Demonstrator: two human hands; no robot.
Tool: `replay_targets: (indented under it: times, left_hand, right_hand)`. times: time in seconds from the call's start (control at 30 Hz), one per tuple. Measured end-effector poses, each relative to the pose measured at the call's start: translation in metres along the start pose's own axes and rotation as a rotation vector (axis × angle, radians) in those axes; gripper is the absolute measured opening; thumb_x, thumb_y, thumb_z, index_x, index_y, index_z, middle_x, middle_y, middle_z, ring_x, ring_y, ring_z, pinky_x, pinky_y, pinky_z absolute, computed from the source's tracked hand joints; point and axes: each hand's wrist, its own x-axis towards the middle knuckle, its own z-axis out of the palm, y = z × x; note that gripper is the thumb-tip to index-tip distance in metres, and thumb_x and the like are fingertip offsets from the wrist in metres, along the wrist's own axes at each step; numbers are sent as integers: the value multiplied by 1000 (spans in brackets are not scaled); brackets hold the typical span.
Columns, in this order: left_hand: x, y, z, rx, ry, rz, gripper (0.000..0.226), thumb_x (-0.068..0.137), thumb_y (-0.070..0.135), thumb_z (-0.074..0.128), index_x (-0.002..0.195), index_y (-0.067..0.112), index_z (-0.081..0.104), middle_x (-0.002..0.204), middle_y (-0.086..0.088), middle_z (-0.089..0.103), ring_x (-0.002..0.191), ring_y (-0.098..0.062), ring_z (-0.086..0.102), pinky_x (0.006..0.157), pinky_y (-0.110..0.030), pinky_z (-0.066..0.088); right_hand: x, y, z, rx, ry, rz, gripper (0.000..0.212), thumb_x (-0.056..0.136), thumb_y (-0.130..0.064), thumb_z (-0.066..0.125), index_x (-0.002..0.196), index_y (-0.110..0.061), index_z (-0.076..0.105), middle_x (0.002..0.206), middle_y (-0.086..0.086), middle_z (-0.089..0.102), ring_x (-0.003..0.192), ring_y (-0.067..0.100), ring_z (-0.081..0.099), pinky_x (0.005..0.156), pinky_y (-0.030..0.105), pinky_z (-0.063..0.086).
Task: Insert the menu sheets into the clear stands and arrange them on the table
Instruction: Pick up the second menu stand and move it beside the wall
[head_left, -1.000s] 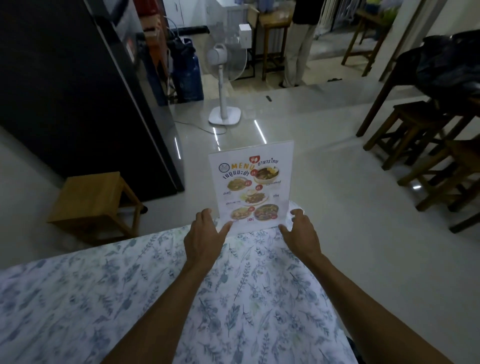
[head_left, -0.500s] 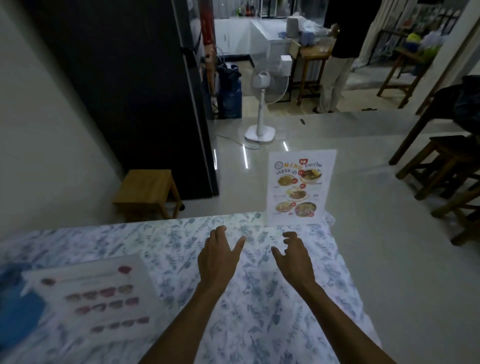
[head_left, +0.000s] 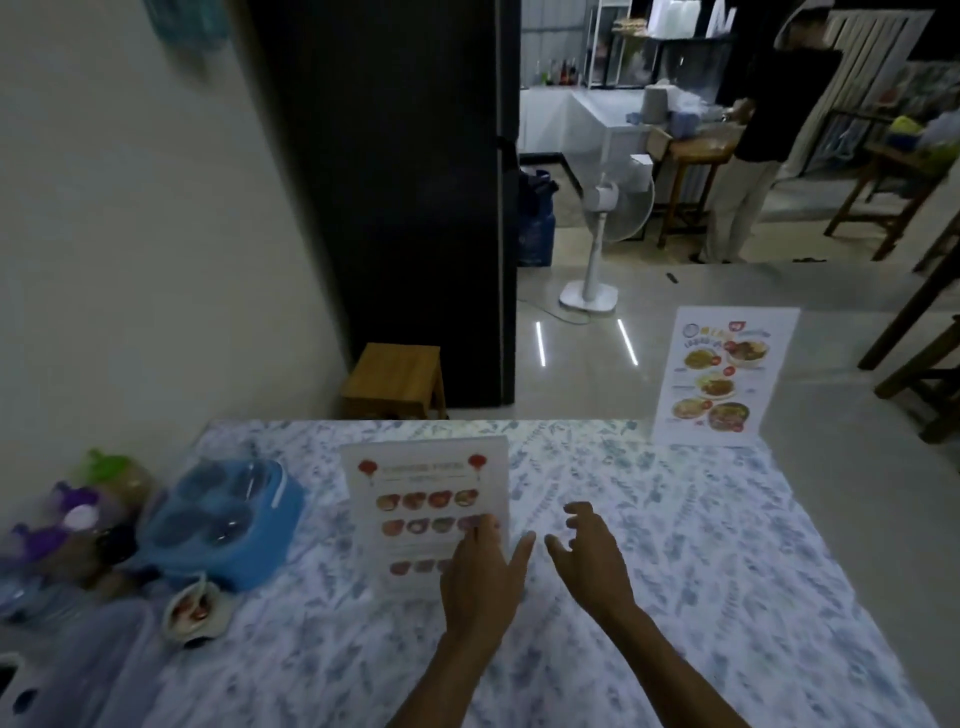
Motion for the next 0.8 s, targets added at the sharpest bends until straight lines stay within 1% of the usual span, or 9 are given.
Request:
replay_targets:
  times: [0.07, 0.13, 0.23, 0.33, 0.4, 0.47, 0.6, 0.73, 0.8]
  left_hand:
    - [-2, -33, -14, 6, -16, -33, 69, 88, 75, 39, 134, 26, 50, 123, 8, 65, 109, -13, 65, 85, -34, 56]
    - [0, -63, -29, 38, -9, -56, 66, 91, 71, 41, 136, 24, 49, 124, 8, 65, 110, -15, 65, 85, -33, 56]
    - [8, -103, -49, 57, -1, -83, 56, 91, 66, 46, 128, 24, 53, 120, 6, 67, 106, -16, 67, 84, -36, 57]
    - [20, -129, -65, 55, 6, -100, 44, 92, 60, 52, 117, 24, 57, 112, 3, 69, 98, -17, 68, 81, -37, 58]
    - [29, -138, -72, 73, 12, -125, 40, 93, 59, 52, 110, 23, 58, 108, 3, 69, 94, -18, 68, 80, -36, 58]
    - [37, -143, -76, 100, -5, -149, 44, 91, 62, 52, 106, 22, 58, 105, 2, 69, 92, -18, 69, 77, -34, 56]
    - [50, -147, -81, 127, -32, -241, 54, 84, 67, 61, 107, 19, 57, 108, 0, 69, 95, -21, 70, 68, -30, 43]
    - [61, -156, -78, 69, -78, -197, 51, 80, 62, 69, 108, 21, 58, 108, 1, 68, 92, -20, 69, 69, -32, 51]
    - [63, -157, -76, 42, -94, -172, 46, 82, 57, 70, 111, 23, 62, 110, 2, 71, 93, -19, 70, 72, -34, 55]
  right_hand:
    - [-9, -13, 19, -5, -30, 3, 51, 89, -39, 68, 131, -23, 43, 124, 4, 60, 97, 16, 66, 76, 32, 56]
    - [-15, -23, 36, 1, -58, 15, 56, 86, -40, 70, 131, -24, 42, 125, 4, 59, 97, 17, 67, 76, 34, 57]
    - [-19, -30, 57, -1, -86, 38, 61, 83, -40, 73, 132, -24, 42, 127, 6, 59, 100, 20, 67, 78, 39, 58]
    - [-22, -36, 68, 6, -85, 54, 57, 83, -39, 73, 129, -23, 43, 125, 7, 60, 99, 21, 67, 78, 40, 59]
    - [-21, -39, 73, 7, -83, 46, 52, 84, -39, 72, 125, -22, 45, 122, 6, 60, 97, 20, 65, 76, 36, 59]
    - [-18, -40, 77, 4, -80, 43, 51, 85, -39, 71, 125, -20, 46, 120, 6, 61, 97, 20, 64, 76, 35, 58]
    - [-12, -39, 84, 1, -67, 36, 52, 86, -44, 68, 125, -16, 47, 116, 7, 62, 95, 21, 63, 73, 36, 58]
    - [-9, -38, 85, -1, -72, 31, 42, 90, -45, 64, 117, -15, 53, 108, 5, 68, 85, 17, 64, 69, 33, 57]
    - [-9, -37, 83, 5, -88, 18, 43, 90, -47, 63, 118, -15, 55, 107, 2, 70, 85, 16, 66, 68, 30, 56]
